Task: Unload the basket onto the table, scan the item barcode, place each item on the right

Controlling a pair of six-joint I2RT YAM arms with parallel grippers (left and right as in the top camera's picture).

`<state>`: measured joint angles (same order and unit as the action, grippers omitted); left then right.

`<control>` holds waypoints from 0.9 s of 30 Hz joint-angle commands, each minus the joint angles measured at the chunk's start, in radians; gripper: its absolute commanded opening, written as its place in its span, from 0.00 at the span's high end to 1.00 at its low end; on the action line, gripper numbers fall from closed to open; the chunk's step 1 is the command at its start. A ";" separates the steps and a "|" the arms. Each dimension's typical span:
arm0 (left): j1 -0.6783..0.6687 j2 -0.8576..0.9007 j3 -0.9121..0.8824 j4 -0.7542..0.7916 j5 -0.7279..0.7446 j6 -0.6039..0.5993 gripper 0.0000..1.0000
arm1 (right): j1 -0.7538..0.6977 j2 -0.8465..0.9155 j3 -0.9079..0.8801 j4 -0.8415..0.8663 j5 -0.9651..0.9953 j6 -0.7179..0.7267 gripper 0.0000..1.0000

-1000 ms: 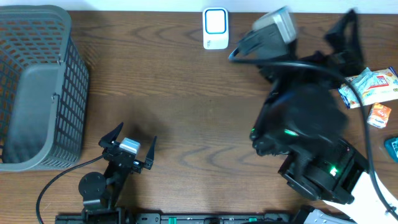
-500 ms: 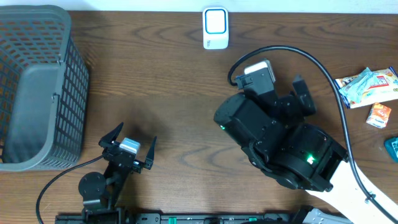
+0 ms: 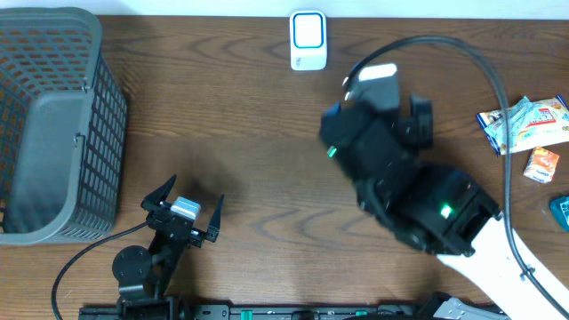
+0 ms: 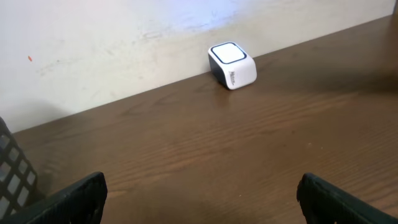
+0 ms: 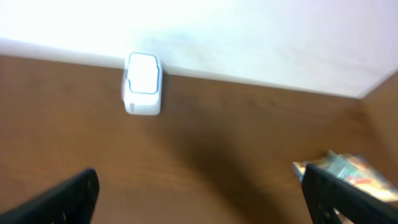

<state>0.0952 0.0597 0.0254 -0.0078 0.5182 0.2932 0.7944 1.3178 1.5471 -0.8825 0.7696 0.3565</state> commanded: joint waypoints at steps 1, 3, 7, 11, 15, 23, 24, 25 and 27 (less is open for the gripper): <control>-0.004 -0.003 -0.021 -0.033 0.013 0.013 0.02 | -0.127 -0.071 -0.116 0.166 -0.243 -0.039 0.01; -0.004 -0.003 -0.021 -0.033 0.013 0.013 0.02 | -0.209 -0.117 -0.216 0.318 -0.431 -0.095 0.01; -0.004 -0.003 -0.021 -0.033 0.013 0.013 0.02 | -0.346 -0.243 -0.447 0.593 -0.689 -0.164 0.01; -0.004 -0.003 -0.021 -0.033 0.013 0.013 0.02 | -0.409 -0.441 -0.702 0.773 -0.683 -0.164 0.01; -0.004 -0.003 -0.021 -0.033 0.013 0.013 0.02 | -0.472 -0.690 -0.946 0.879 -0.667 -0.163 0.01; -0.004 -0.003 -0.021 -0.033 0.013 0.013 0.02 | -0.692 -1.246 -1.323 0.954 -0.738 -0.138 0.01; -0.004 -0.003 -0.021 -0.033 0.013 0.013 0.02 | -0.723 -1.291 -1.349 0.954 -0.754 -0.123 0.01; -0.004 -0.003 -0.021 -0.033 0.013 0.013 0.02 | -0.758 -1.318 -1.374 0.962 -0.762 -0.095 0.01; -0.004 -0.003 -0.021 -0.033 0.013 0.013 0.02 | -0.797 -1.300 -1.396 0.981 -0.764 -0.040 0.01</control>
<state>0.0952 0.0601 0.0254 -0.0078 0.5186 0.2932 0.0555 0.0284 0.1905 0.0872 0.0494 0.2405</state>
